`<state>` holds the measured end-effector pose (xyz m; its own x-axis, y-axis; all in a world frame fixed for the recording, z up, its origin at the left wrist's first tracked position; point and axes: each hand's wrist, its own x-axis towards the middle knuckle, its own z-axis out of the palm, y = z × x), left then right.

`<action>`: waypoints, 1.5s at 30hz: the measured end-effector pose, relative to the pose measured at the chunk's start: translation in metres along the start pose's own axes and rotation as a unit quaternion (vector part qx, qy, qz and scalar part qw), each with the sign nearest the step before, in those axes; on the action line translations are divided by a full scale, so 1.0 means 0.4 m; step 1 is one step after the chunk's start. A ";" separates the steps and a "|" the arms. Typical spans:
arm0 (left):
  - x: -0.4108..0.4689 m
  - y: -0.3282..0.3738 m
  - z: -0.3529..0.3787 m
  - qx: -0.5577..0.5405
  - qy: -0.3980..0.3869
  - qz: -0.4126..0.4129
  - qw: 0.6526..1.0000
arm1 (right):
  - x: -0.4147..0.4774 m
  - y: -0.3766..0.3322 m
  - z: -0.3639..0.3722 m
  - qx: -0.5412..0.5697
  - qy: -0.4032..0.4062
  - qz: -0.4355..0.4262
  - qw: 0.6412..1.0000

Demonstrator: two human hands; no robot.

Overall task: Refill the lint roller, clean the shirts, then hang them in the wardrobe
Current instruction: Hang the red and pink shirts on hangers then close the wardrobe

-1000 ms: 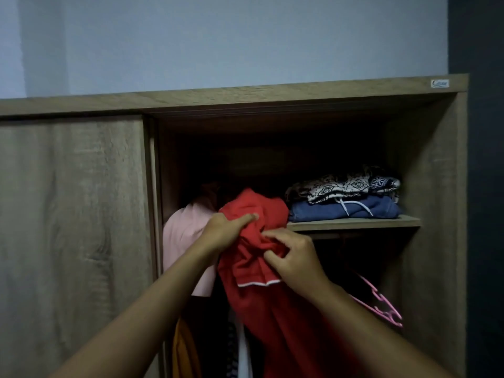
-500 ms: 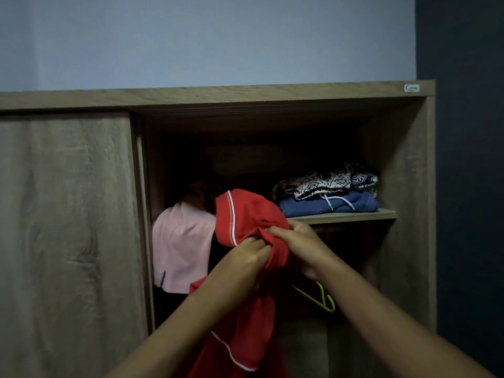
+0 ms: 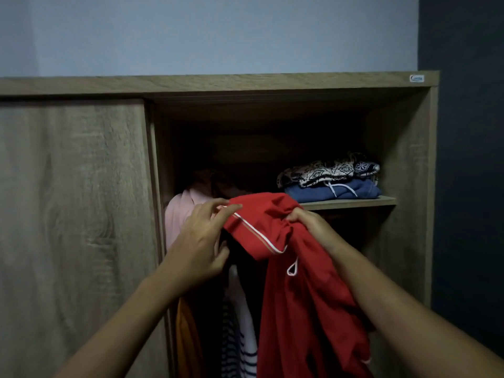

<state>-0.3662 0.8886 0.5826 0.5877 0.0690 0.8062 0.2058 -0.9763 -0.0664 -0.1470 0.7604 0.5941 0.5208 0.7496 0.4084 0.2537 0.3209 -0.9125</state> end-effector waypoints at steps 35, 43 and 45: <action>0.004 -0.018 0.071 -0.205 -0.092 -0.294 0.929 | -0.057 0.151 -0.115 -0.308 0.116 -0.149 0.933; 0.028 0.045 0.181 -0.298 -0.074 -0.364 0.879 | -0.014 0.280 -0.179 -0.116 -0.075 0.058 0.989; 0.038 0.055 0.211 -0.297 -0.088 -0.362 0.879 | 0.021 0.331 -0.195 -0.149 0.010 0.035 0.988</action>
<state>-0.2866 0.8853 0.5437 0.5930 0.6962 0.4044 0.1620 -0.5952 0.7871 -0.0456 0.7641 0.4785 0.5602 0.7519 0.3477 0.4433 0.0824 -0.8926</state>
